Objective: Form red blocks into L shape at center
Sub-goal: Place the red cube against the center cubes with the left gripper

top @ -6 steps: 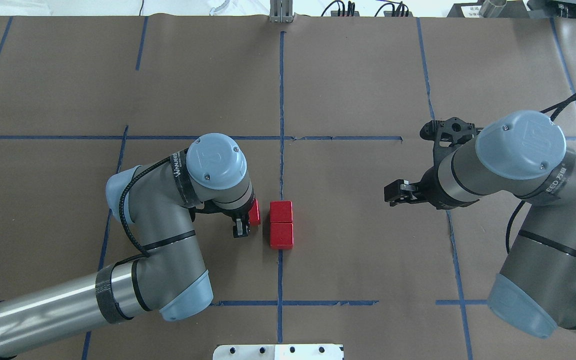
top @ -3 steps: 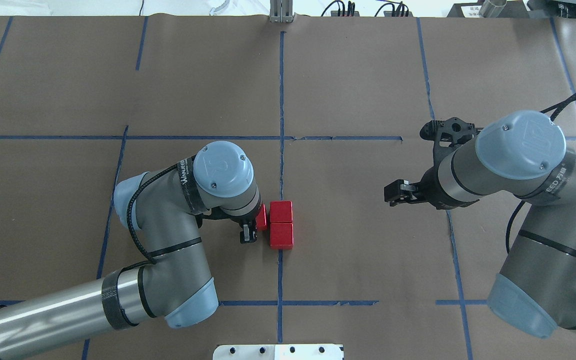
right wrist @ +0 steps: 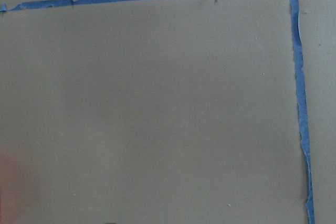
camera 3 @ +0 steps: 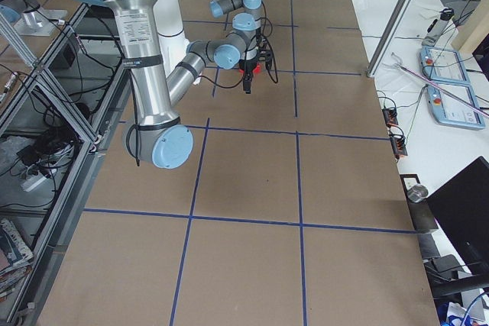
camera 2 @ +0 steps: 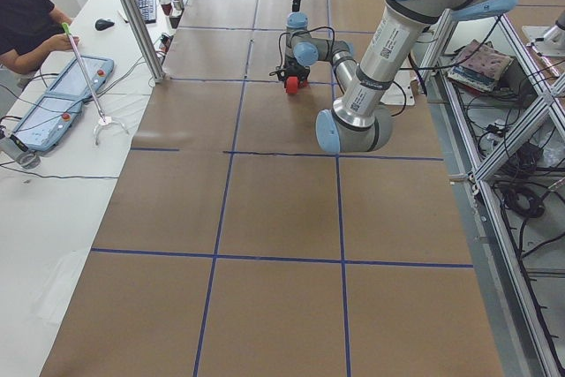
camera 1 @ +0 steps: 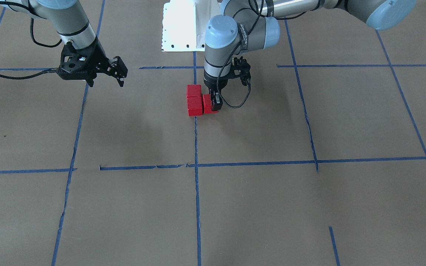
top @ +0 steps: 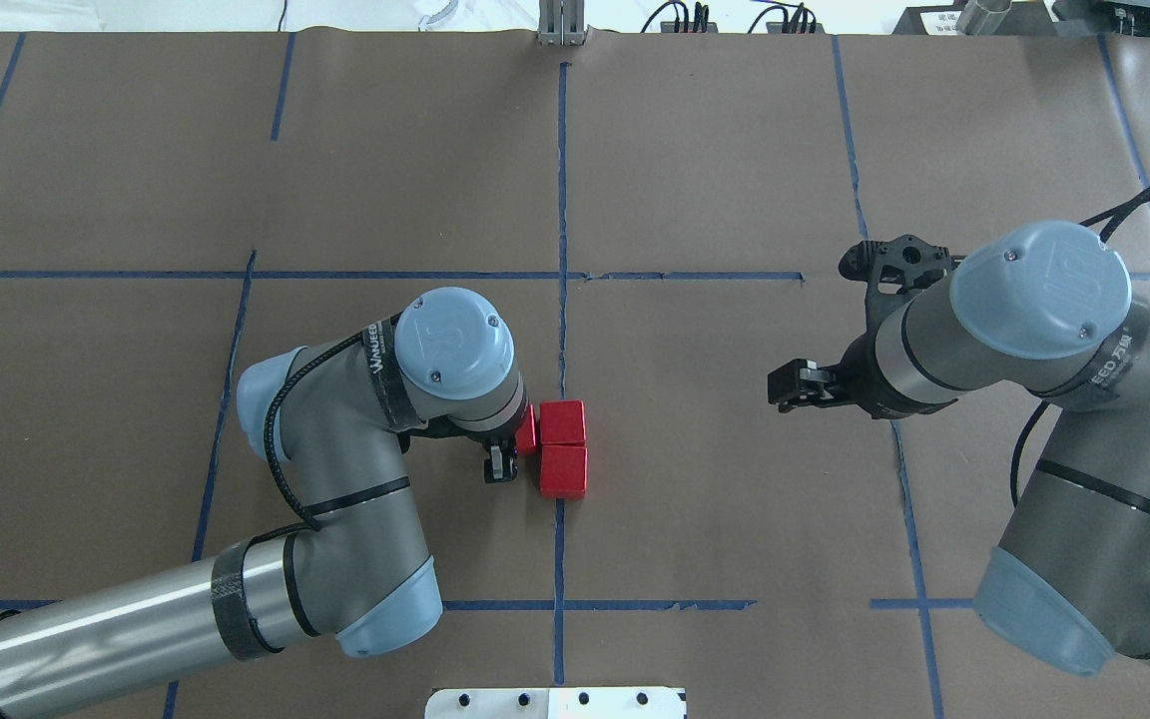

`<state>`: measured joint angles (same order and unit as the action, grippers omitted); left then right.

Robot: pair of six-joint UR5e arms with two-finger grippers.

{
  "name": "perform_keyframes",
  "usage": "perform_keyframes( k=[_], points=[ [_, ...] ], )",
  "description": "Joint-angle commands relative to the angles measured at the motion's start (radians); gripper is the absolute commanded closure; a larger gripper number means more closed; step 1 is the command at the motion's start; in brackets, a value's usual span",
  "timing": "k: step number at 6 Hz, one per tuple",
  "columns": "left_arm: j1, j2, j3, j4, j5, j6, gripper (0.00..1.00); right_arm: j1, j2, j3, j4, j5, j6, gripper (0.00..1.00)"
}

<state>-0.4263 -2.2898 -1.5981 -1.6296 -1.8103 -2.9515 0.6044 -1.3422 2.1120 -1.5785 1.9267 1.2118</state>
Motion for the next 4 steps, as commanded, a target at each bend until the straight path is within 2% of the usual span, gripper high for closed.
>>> perform_keyframes(
  k=[1, 4],
  points=[
    [0.001, -0.002, 0.003, -0.003, 0.003, 0.002, 0.97, 0.000, 0.000, -0.001, 0.000, 0.000, 0.000, 0.00],
    [0.000, -0.008, 0.010, -0.003, 0.003, 0.002, 0.96, 0.000, 0.000, 0.000, 0.000, 0.000, 0.000, 0.00]
  ],
)
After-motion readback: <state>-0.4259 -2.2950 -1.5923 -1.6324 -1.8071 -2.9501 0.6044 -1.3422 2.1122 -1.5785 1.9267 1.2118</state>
